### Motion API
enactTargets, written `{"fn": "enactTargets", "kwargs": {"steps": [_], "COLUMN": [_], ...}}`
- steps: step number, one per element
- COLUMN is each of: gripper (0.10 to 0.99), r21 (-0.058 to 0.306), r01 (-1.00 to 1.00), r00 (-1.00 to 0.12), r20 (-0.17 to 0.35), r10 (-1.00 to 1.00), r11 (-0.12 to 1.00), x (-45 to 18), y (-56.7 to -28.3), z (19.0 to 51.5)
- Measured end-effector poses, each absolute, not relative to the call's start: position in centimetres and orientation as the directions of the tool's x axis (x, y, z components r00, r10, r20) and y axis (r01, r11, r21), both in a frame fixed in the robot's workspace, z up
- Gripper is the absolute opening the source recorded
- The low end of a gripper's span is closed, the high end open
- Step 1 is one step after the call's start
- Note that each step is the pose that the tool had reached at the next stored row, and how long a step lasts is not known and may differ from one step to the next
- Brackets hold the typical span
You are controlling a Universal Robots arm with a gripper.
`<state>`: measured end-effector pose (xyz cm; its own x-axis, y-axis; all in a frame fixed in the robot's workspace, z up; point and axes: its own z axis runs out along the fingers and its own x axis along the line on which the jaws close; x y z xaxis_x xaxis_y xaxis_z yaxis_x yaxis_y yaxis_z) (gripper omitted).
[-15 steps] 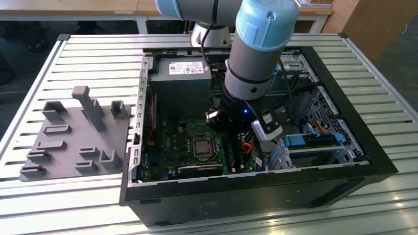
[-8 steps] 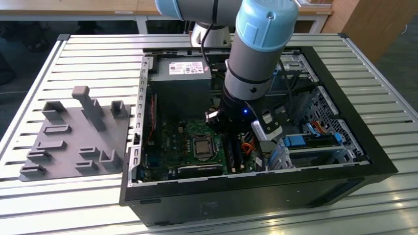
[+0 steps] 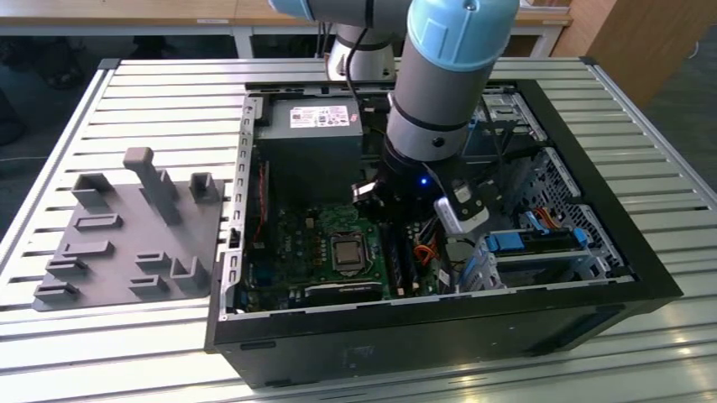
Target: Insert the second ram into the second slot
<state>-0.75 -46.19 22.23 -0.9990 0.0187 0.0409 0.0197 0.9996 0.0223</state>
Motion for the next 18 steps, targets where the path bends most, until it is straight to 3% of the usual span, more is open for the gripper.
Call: {"fn": "enactTargets", "kwargs": {"steps": [9, 10, 18], "gripper": [0.196, 0.125, 0.125], "r21": [0.022, 0.023, 0.029], "r01": [0.02, 0.02, 0.02], "r00": [-0.999, -0.999, -0.999], "r20": [0.041, 0.041, 0.041], "r10": [0.019, 0.019, 0.018], "r11": [1.0, 1.0, 0.999], "x": [-0.7, -0.7, -0.8], "y": [-46.2, -46.2, -46.2], "z": [23.3, 23.3, 22.3]}}
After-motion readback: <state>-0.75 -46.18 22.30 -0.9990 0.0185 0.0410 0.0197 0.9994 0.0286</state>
